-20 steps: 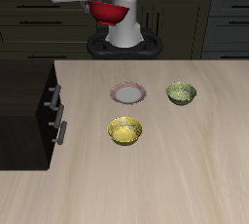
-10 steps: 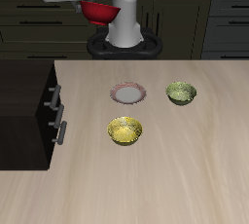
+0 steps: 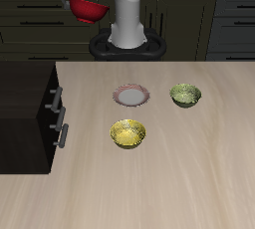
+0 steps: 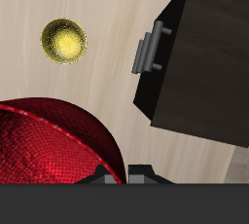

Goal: Place the red bowl on top of the wooden cabinet

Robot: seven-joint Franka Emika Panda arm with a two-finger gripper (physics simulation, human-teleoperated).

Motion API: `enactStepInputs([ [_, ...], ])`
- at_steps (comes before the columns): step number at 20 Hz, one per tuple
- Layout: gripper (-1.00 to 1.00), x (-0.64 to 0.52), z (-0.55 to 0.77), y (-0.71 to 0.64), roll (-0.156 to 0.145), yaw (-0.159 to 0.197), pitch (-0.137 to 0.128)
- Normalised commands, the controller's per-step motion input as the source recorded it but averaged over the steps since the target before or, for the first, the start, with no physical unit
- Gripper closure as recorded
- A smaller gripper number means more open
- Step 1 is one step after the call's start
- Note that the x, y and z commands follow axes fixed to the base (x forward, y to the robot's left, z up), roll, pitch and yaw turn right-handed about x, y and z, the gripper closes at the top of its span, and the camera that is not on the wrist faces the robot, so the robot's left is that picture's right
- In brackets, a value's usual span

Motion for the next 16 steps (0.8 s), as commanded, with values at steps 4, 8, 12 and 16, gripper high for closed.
enactStepInputs([
  [4,1.0,-0.02,-0.01,0.02,0.0,0.0,0.0],
  [8,1.0,-0.02,0.0,-0.05,0.0,0.0,0.0],
  [12,1.0,0.04,0.0,-0.11,0.0,0.0,0.0],
  [16,1.0,0.07,0.01,-0.1,0.0,0.0,0.0],
])
